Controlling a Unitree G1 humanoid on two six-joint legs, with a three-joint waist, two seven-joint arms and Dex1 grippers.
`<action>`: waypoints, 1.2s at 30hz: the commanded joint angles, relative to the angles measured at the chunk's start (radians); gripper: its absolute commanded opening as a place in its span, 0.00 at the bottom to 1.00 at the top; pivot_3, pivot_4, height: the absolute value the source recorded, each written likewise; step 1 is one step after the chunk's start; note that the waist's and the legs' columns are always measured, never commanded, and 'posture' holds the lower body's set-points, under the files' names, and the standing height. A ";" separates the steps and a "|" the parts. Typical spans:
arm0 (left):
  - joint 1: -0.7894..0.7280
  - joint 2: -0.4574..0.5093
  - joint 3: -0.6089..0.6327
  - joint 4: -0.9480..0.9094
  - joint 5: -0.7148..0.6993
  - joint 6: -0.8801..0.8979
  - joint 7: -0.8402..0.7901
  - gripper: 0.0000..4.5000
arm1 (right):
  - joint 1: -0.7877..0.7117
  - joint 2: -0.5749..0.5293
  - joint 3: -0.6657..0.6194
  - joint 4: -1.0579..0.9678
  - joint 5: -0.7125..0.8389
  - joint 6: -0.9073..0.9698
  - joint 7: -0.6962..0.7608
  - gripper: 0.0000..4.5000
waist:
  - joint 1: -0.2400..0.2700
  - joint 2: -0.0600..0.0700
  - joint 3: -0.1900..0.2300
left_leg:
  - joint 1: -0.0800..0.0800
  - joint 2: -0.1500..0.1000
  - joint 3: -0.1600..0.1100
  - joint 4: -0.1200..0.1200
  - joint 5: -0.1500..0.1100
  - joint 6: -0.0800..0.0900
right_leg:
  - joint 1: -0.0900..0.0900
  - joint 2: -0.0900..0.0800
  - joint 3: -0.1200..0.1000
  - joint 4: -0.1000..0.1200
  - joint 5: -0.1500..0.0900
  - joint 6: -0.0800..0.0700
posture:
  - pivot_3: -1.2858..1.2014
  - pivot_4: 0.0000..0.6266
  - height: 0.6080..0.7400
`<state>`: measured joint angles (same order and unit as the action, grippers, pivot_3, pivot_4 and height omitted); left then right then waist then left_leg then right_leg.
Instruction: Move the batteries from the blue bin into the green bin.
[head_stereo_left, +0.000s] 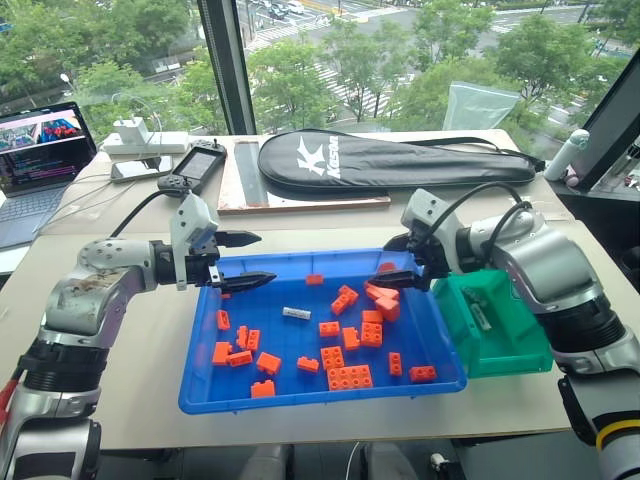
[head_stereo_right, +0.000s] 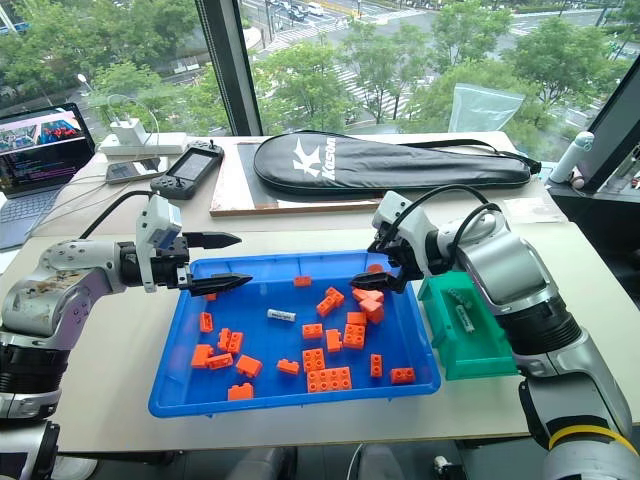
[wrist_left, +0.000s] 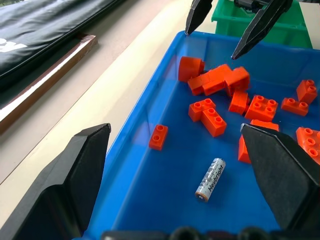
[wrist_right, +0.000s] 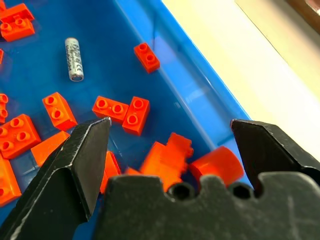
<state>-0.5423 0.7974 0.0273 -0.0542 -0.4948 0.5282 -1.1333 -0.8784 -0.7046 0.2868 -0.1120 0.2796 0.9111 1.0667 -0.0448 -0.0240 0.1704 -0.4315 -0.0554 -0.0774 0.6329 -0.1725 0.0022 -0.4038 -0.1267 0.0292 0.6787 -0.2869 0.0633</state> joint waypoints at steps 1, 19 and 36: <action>-0.003 0.020 0.032 -0.032 -0.004 -0.012 -0.003 1.00 | -0.023 0.080 0.010 -0.082 0.056 0.040 -0.011 0.99 | -0.003 0.000 0.000 | 0.000 0.000 0.000 0.000 0.000 0.000 | 0.000 0.000 0.000 0.000 0.000 0.000 | 0.52 0.24 1.00; 0.107 0.100 0.110 -0.144 -0.094 0.055 -0.049 1.00 | 0.015 0.355 0.255 0.117 -0.100 -0.047 -0.181 0.99 | -0.001 0.000 0.000 | 0.000 0.000 -0.001 0.000 0.000 0.000 | -0.001 0.000 0.000 0.001 0.000 0.000 | 0.52 0.24 1.00; 0.295 0.225 0.295 -0.113 -0.111 -0.025 -0.178 1.00 | 0.047 0.385 0.256 0.175 -0.183 -0.146 -0.183 0.08 | 0.000 0.000 0.000 | 0.001 0.001 -0.001 -0.001 0.000 0.000 | -0.001 0.001 0.000 0.001 0.000 0.000 | 0.52 0.24 1.00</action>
<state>-0.2543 1.0042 0.2804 -0.1644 -0.5954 0.5305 -1.2996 -0.8244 -0.3235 0.5748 0.0903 0.0911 0.7688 0.8730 -0.0448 -0.0241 0.1703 -0.4305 -0.0547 -0.0781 0.6321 -0.1724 0.0017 -0.4044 -0.1255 0.0292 0.6795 -0.2867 0.0630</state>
